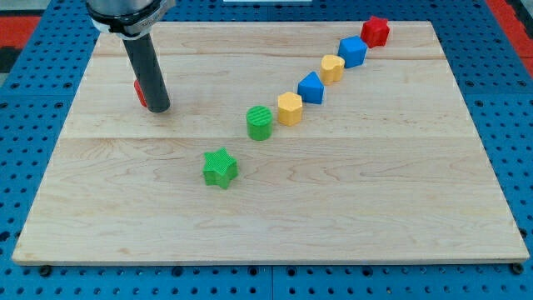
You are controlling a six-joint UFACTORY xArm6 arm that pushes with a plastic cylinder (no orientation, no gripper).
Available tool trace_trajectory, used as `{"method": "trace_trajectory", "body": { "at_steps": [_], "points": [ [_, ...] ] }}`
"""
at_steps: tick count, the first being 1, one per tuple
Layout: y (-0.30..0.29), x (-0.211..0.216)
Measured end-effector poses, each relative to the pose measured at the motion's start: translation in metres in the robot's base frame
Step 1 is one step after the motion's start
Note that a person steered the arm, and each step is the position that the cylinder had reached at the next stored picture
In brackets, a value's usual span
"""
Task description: Move red circle towards the center left
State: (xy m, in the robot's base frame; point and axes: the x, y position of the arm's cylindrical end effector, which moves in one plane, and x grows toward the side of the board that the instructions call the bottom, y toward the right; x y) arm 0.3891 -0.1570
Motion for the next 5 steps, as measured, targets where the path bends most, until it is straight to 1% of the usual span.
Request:
{"method": "trace_trajectory", "body": {
  "at_steps": [1, 2, 3, 4, 5],
  "points": [
    [0.020, -0.012],
    [0.022, -0.049],
    [0.010, -0.075],
    [-0.012, -0.064],
    [-0.022, -0.050]
  ]
}}
